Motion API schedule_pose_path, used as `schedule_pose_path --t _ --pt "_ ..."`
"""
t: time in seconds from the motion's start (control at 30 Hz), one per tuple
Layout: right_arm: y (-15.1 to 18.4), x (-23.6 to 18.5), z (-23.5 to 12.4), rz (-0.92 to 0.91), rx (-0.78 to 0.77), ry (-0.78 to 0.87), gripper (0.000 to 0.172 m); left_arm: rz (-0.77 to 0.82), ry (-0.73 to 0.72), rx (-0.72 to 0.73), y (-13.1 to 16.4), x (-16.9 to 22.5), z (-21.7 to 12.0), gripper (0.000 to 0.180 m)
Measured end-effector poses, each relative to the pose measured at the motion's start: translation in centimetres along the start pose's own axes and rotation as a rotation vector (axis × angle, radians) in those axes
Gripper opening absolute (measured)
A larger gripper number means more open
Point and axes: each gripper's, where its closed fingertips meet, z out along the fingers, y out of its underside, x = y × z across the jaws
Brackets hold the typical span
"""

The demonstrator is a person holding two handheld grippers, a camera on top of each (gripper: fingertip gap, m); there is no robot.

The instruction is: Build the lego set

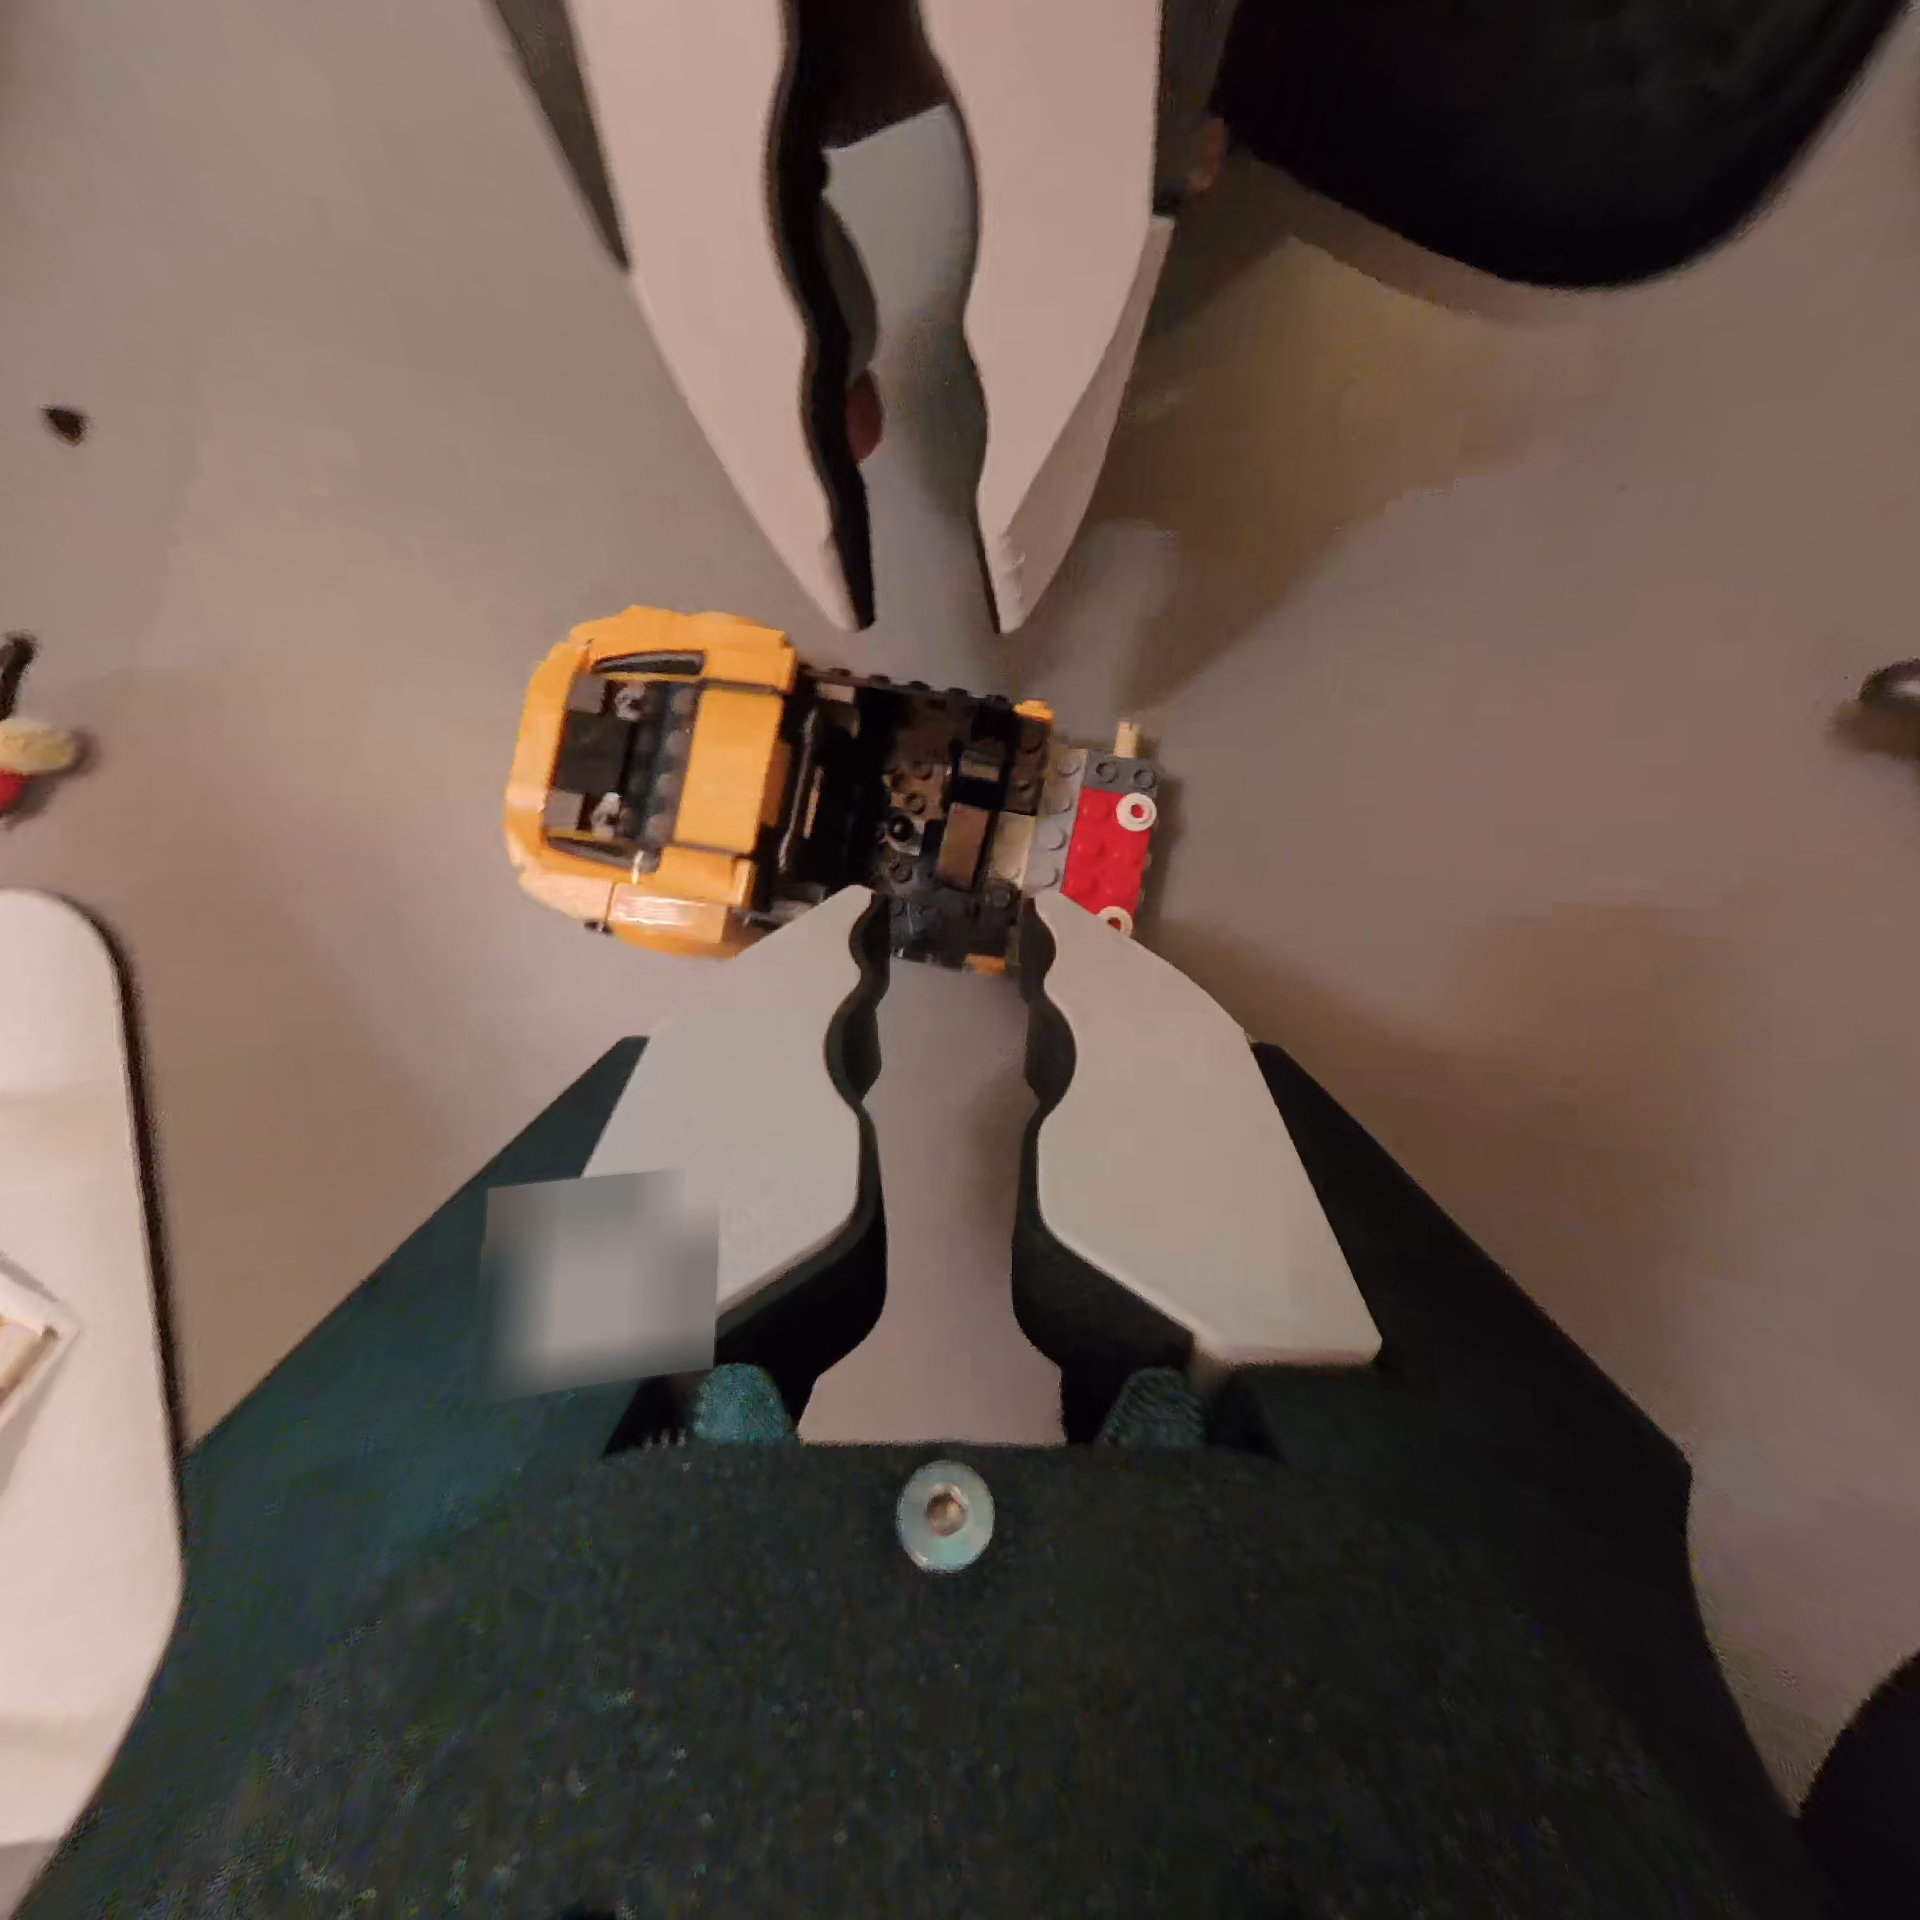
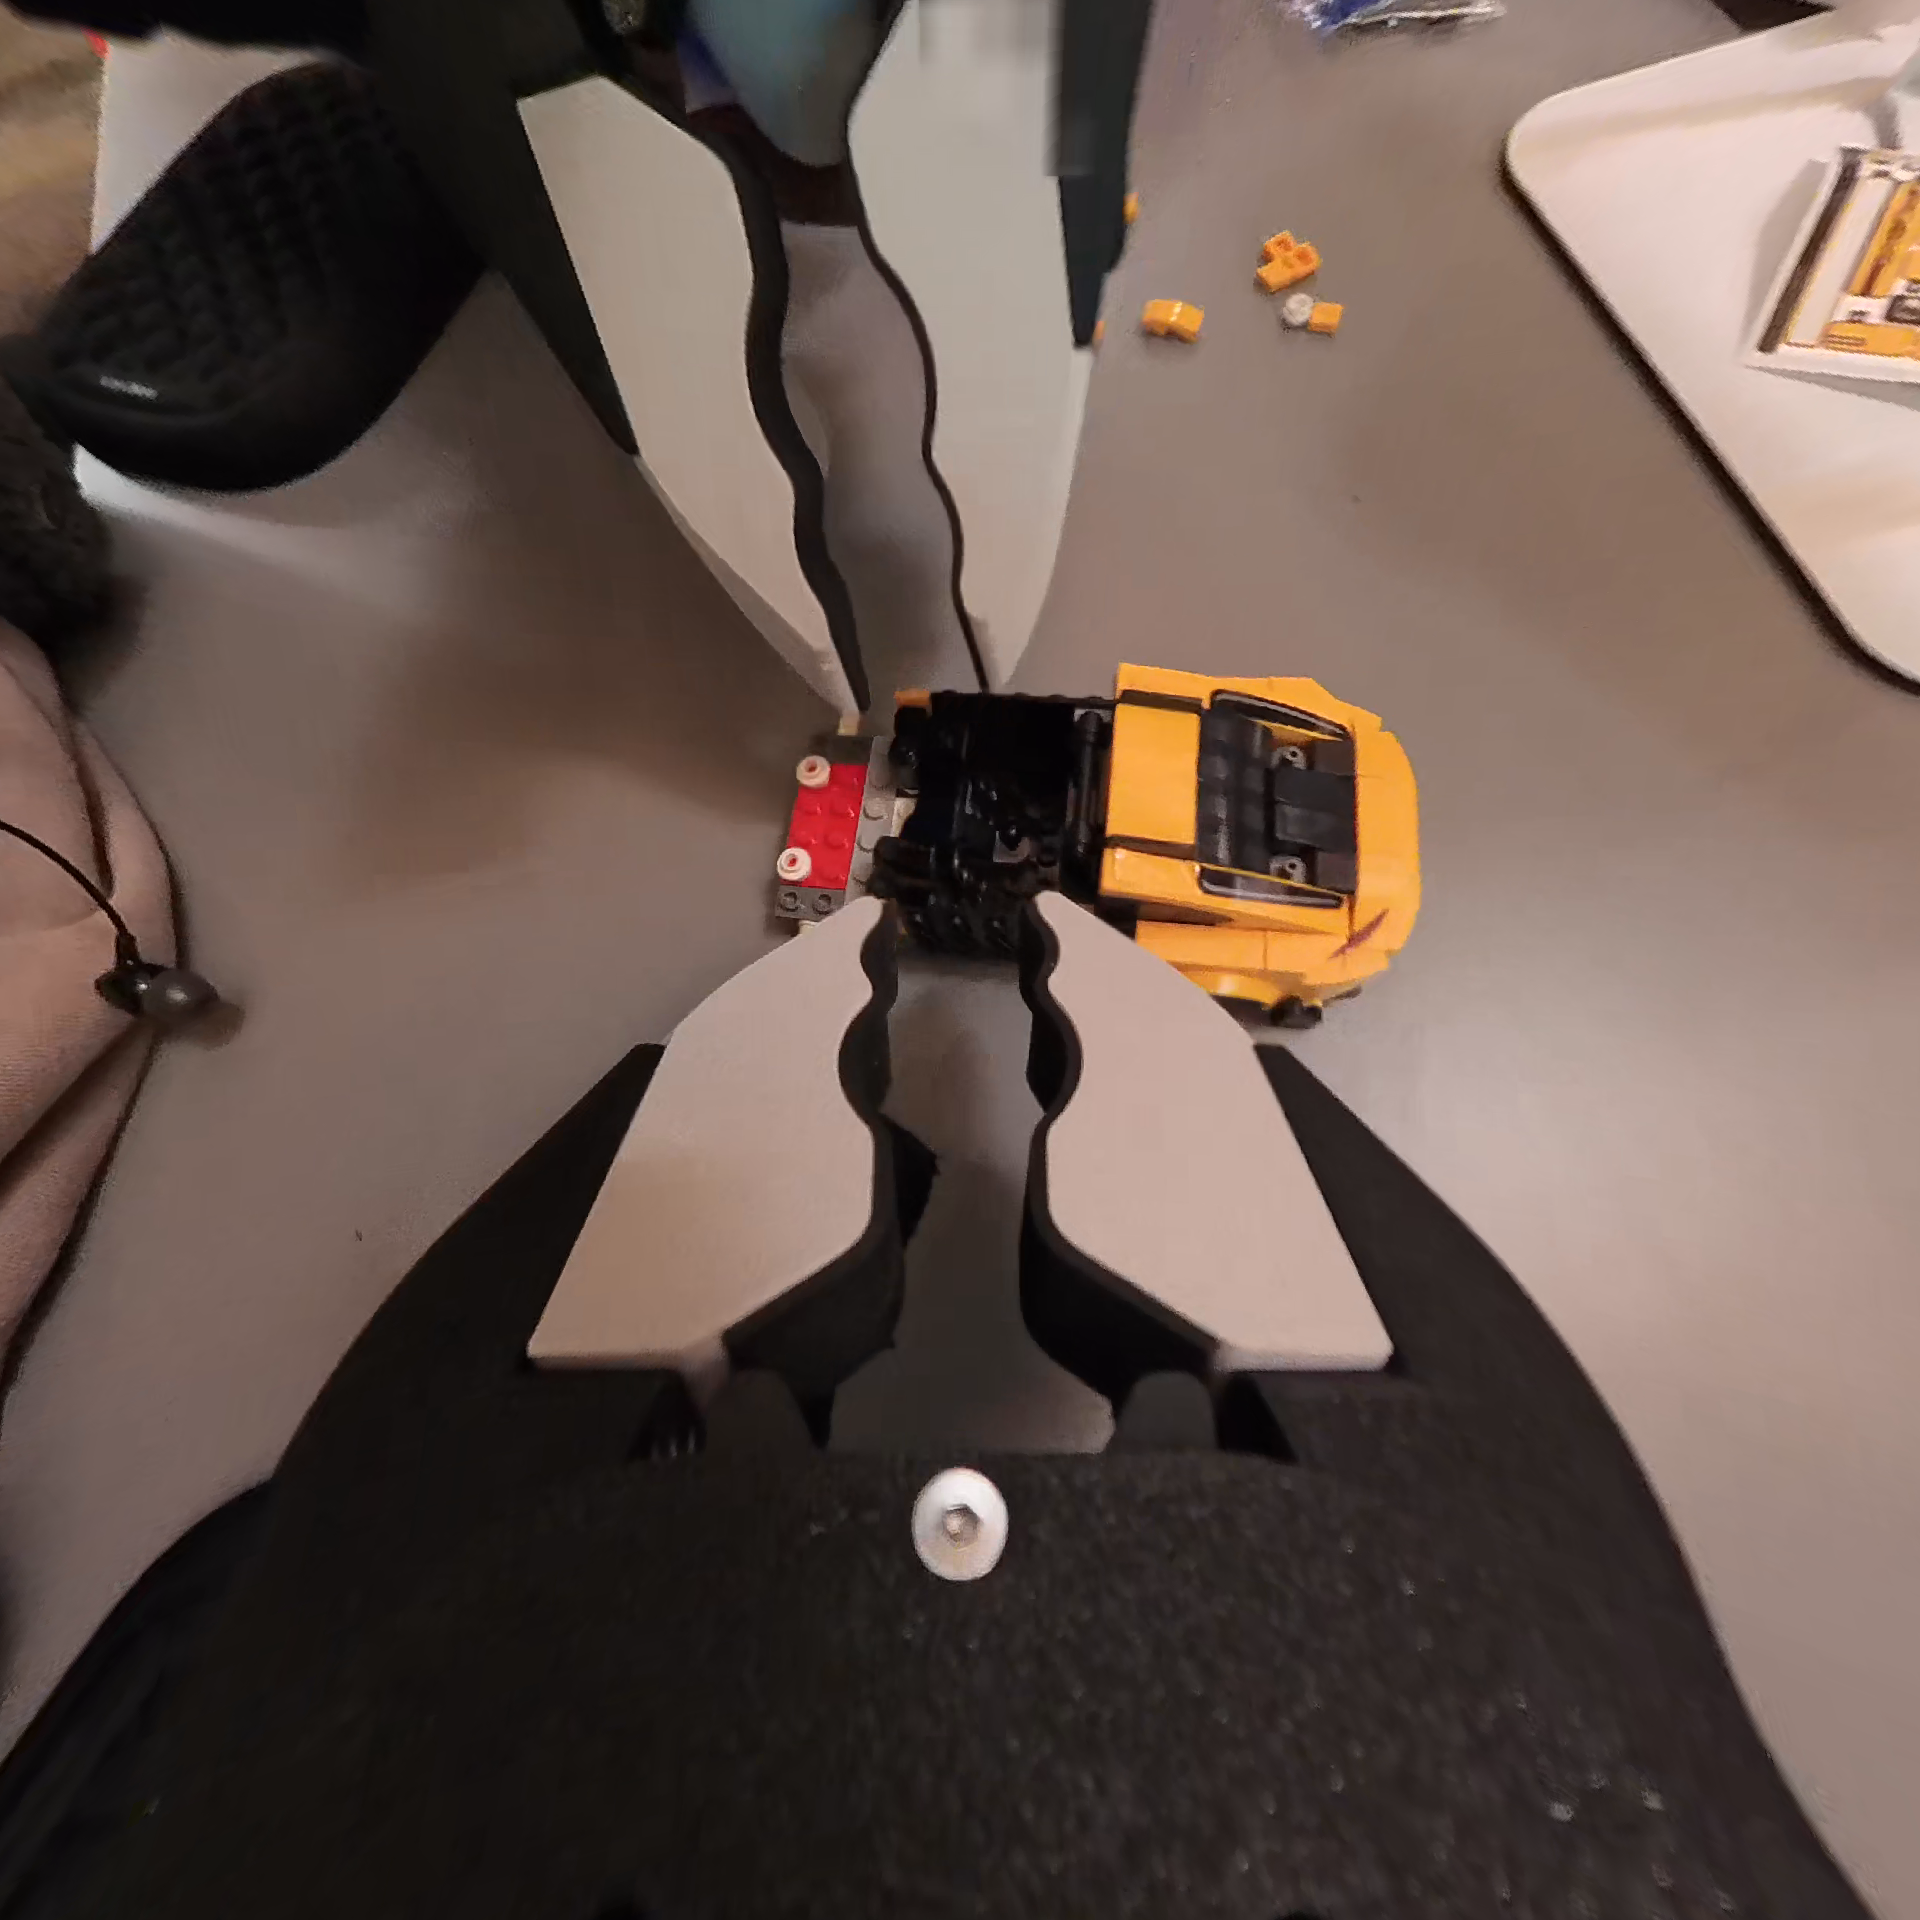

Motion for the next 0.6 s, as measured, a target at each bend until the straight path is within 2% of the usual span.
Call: schedule_pose_path --t 0.17,0.27,0.43,0.6 --pt "-0.2 -0.7 -0.4 0.011 0.038 0.024 0.022 -0.149 -0.1 0.112 1.3 -0.7 -0.9 0.03" --pt "-0.8 -1.5 0.4 -0.01 0.032 0.054 0.021 -0.255 -0.084 0.154 2.4 -0.3 -0.6 0.035" --pt "-2.2 -0.9 1.7 0.023 -0.053 0.105 0.004 -0.285 -0.057 0.184 2.5 0.7 0.6 0.036" --pt "-1.6 -0.4 2.9 0.018 -0.248 0.08 0.009 -0.291 -0.055 0.22 2.2 1.0 1.0 0.039"
